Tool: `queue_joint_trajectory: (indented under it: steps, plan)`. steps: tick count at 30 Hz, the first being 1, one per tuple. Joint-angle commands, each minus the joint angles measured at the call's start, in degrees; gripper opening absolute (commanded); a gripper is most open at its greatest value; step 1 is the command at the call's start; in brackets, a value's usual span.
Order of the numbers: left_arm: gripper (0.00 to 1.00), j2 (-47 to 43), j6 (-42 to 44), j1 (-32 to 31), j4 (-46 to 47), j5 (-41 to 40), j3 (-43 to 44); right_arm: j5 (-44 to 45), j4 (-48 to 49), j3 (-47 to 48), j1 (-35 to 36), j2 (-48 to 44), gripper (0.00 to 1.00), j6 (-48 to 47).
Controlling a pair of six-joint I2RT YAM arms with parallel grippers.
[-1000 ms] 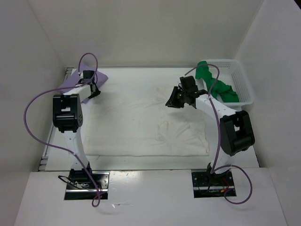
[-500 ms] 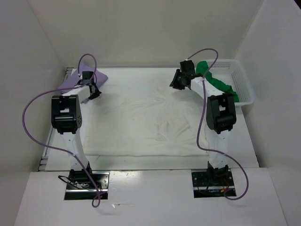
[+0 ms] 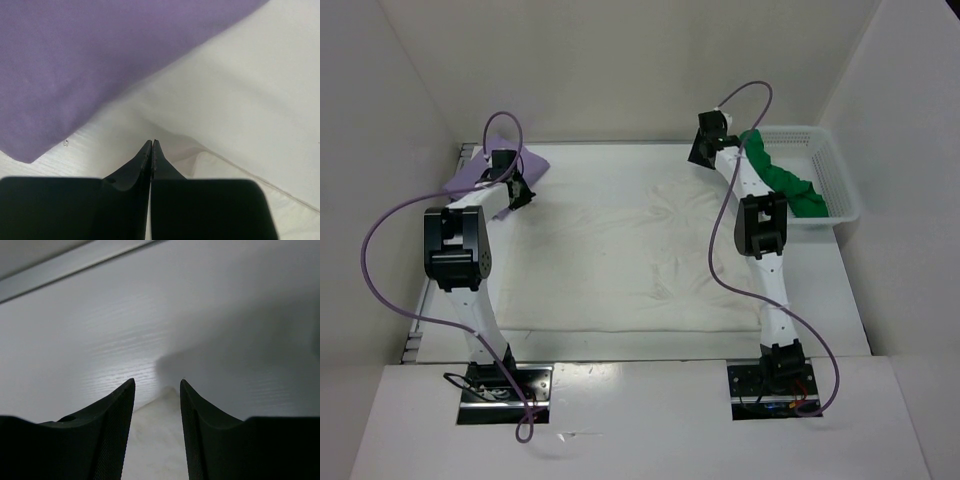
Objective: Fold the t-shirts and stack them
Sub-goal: Grap the side of the flattened tshirt furthest away from the robot with both arms
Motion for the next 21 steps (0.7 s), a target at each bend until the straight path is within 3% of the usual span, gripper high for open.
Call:
queue_joint_trajectory:
  steps: [1, 10, 14, 21]
  plan:
    - [0.00, -3.4, 0.8, 0.2, 1.5, 1.3, -1.3, 4.2, -4.3, 2.2, 0.2, 0.6, 0.47, -1.8]
    - [0.00, -2.3, 0.8, 0.2, 1.5, 2.0, -0.7, 0.8, -2.6, -4.3, 0.1, 0.6, 0.47, -1.8]
    - [0.00, -2.3, 0.8, 0.2, 2.0, 2.6, -1.2, -1.1, -3.2, -1.7, 0.1, 2.6, 0.47, -1.8]
    - [0.00, -2.9, 0.8, 0.2, 2.0, 3.2, -1.2, -3.0, -4.9, 2.8, 0.1, 4.8, 0.22, 0.0]
